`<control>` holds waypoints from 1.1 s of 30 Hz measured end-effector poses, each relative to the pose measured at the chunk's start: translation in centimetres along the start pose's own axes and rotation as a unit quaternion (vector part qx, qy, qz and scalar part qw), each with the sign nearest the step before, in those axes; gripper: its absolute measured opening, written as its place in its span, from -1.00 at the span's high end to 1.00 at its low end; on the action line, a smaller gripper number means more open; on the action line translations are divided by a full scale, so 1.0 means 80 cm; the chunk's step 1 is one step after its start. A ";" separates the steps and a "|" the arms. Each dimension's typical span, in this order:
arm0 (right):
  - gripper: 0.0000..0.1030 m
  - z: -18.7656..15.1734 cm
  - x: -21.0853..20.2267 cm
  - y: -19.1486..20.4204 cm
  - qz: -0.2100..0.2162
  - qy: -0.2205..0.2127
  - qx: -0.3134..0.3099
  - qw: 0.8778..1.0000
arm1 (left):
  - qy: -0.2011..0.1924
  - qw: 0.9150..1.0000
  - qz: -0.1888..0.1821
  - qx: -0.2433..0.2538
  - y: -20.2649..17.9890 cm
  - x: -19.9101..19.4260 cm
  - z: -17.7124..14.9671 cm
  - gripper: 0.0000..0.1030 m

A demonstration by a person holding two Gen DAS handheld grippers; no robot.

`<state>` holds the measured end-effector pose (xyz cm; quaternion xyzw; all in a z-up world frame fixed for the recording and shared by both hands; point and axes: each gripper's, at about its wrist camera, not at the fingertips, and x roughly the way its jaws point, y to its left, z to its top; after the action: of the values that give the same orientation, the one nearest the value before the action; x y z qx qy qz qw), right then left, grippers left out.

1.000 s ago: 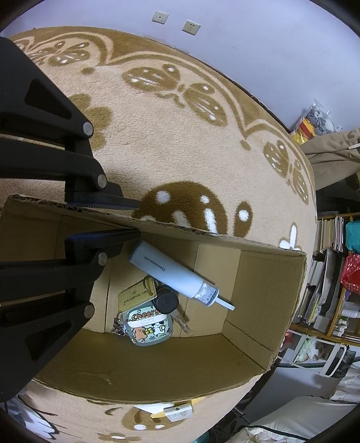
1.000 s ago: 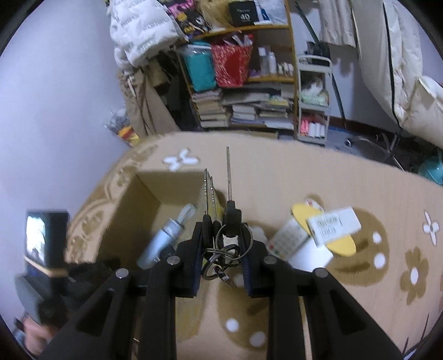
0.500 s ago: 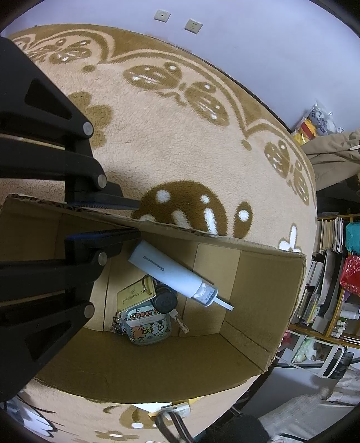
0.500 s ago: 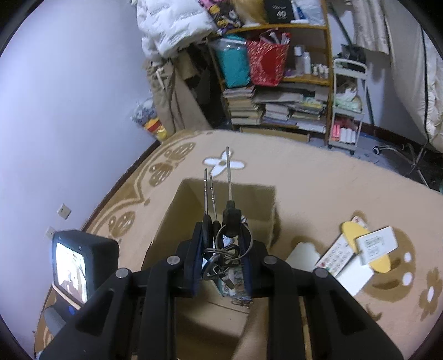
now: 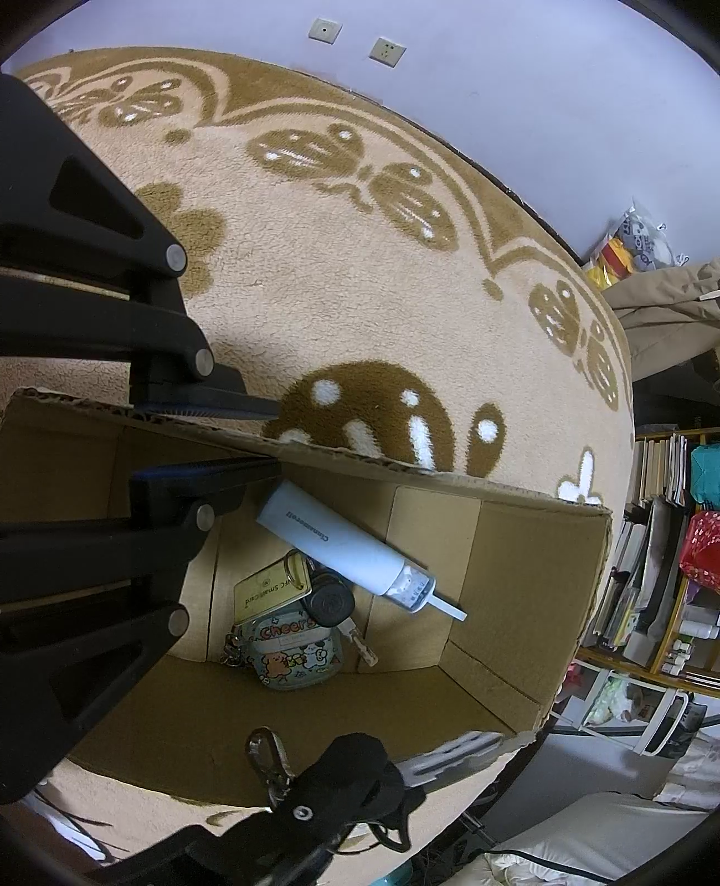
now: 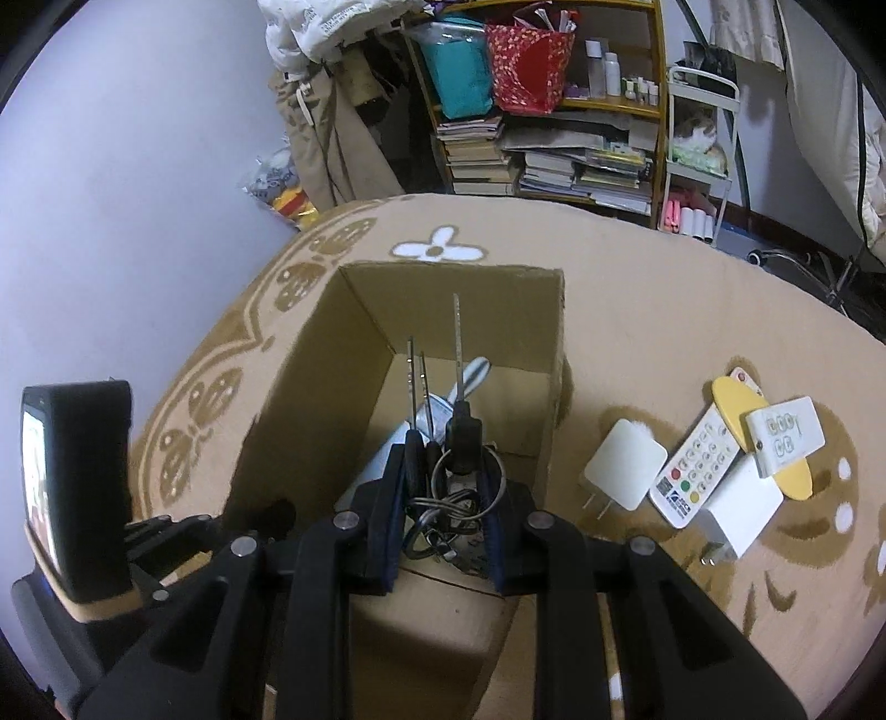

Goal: Organize rigid objects
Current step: 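Lift the keys, carry them into the box and open the right tool, then move the right tool back to the pile and grasp the white square charger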

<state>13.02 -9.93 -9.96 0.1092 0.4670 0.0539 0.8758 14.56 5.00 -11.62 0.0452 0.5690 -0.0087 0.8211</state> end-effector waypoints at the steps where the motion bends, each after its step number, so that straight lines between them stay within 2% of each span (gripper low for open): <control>1: 0.50 -0.001 0.000 -0.001 -0.001 0.001 0.001 1.000 | 0.000 1.000 0.000 0.000 0.000 0.000 0.000 0.76; 8: 0.48 -0.007 0.005 -0.009 0.002 0.011 0.011 1.000 | -0.001 1.000 0.000 -0.002 0.001 0.000 0.000 0.76; 18: 0.47 0.006 -0.024 -0.010 0.008 -0.016 0.003 1.000 | 0.001 1.000 0.000 -0.001 -0.001 -0.001 0.000 0.76; 20: 0.30 0.012 -0.031 -0.010 0.000 -0.021 -0.006 1.000 | 0.001 1.000 0.000 0.000 -0.001 -0.001 0.000 0.76; 21: 0.04 0.016 -0.036 -0.011 -0.005 -0.026 -0.009 1.000 | 0.001 1.000 0.000 -0.001 -0.001 -0.001 0.000 0.76; 22: -0.10 0.020 -0.041 -0.014 -0.010 -0.033 -0.009 0.999 | 0.000 1.000 0.001 0.000 -0.001 -0.001 0.000 0.76; 27: -0.13 0.035 -0.041 -0.037 -0.025 -0.028 0.002 0.999 | 0.001 1.000 0.000 0.000 0.000 -0.001 0.000 0.76; 29: -0.27 0.039 -0.040 -0.052 -0.029 -0.025 0.012 0.999 | 0.001 1.000 0.000 0.000 -0.001 -0.001 0.000 0.76; 31: -0.57 0.042 -0.041 -0.070 -0.030 -0.030 0.027 0.999 | 0.001 1.000 0.000 0.000 -0.001 -0.001 0.000 0.76; 33: -0.74 0.043 -0.043 -0.090 -0.043 -0.041 0.041 0.997 | 0.001 1.000 0.000 0.000 -0.001 -0.001 0.000 0.76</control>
<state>13.91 -18.05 -7.01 0.1276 0.4369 -0.0074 0.8904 14.55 4.96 -11.53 0.0455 0.5697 -0.0082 0.8206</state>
